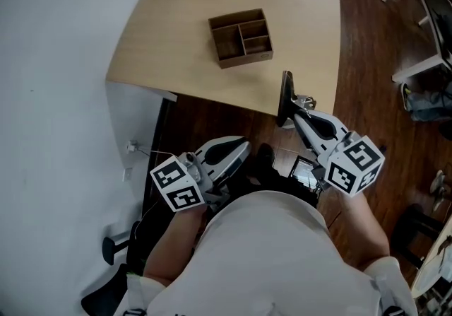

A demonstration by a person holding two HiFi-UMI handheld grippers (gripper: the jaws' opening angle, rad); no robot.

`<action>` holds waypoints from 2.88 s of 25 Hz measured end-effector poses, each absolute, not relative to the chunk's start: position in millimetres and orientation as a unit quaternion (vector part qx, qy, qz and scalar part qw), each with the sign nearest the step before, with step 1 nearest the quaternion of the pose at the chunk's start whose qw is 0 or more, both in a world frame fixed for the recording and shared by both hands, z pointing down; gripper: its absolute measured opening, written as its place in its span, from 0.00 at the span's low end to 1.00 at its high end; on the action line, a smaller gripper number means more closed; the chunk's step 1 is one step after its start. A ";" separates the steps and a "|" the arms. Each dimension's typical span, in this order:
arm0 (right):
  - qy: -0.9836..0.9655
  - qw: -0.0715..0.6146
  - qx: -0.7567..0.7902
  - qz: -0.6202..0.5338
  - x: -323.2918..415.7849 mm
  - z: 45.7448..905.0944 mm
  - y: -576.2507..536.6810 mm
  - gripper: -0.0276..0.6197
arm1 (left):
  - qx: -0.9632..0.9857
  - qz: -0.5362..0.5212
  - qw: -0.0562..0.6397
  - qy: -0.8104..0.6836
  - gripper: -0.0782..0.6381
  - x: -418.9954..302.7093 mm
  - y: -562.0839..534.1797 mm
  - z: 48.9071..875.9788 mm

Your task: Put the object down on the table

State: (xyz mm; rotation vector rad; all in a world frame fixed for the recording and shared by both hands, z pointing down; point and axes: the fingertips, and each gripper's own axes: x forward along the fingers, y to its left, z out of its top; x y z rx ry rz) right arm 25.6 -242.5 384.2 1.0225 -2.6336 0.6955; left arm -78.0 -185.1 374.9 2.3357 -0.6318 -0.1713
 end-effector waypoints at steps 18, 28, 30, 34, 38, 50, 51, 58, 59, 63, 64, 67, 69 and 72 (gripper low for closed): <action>-0.890 0.165 0.368 0.214 0.9 412.9 -290.7 0.05 | 0.904 -0.036 0.357 -0.231 0.11 -109.7 -231.4 388.9; -0.890 0.198 0.365 0.186 -8.9 423.7 -329.3 0.05 | 0.906 -0.026 0.357 -0.226 0.11 -113.1 -261.4 397.5; -0.890 0.203 0.365 0.182 -11.0 426.8 -337.6 0.05 | 0.906 -0.024 0.359 -0.225 0.11 -112.2 -266.2 399.1; -0.891 0.208 0.362 0.180 -15.4 433.9 -354.9 0.05 | 0.905 -0.021 0.360 -0.225 0.11 -111.3 -275.9 402.8; -0.890 0.213 0.361 0.177 -18.5 439.0 -372.6 0.05 | 0.906 -0.023 0.357 -0.226 0.11 -111.8 -286.7 405.1; -0.891 0.235 0.354 0.156 -27.9 453.6 -426.4 0.05 | 0.906 -0.020 0.354 -0.230 0.11 -106.9 -314.6 409.0; -0.891 0.240 0.353 0.154 -28.4 455.9 -430.2 0.05 | 0.906 -0.019 0.354 -0.230 0.11 -106.2 -315.7 409.1; -0.890 0.251 0.351 0.149 -33.4 464.3 -454.1 0.05 | 0.906 -0.021 0.353 -0.233 0.11 -104.9 -325.3 407.8; -0.890 0.253 0.350 0.147 -34.9 464.4 -456.6 0.05 | 0.906 -0.021 0.352 -0.233 0.11 -104.4 -326.4 407.8; -0.893 0.266 0.341 0.128 -44.0 467.2 -468.1 0.05 | 0.906 -0.022 0.354 -0.233 0.11 -102.7 -331.0 409.3; -0.893 0.273 0.338 0.122 -46.3 469.9 -472.0 0.05 | 0.905 -0.022 0.355 -0.233 0.11 -102.5 -332.7 410.3; -0.893 0.289 0.324 0.115 -53.2 481.4 -480.9 0.05 | 0.902 -0.022 0.361 -0.235 0.11 -103.3 -336.7 413.7; -0.894 0.295 0.317 0.114 -56.1 487.5 -483.5 0.05 | 0.900 -0.022 0.365 -0.237 0.11 -104.2 -336.6 415.8; -0.895 0.301 0.312 0.108 -58.3 492.3 -484.8 0.05 | 0.898 -0.022 0.369 -0.239 0.11 -105.3 -333.8 418.0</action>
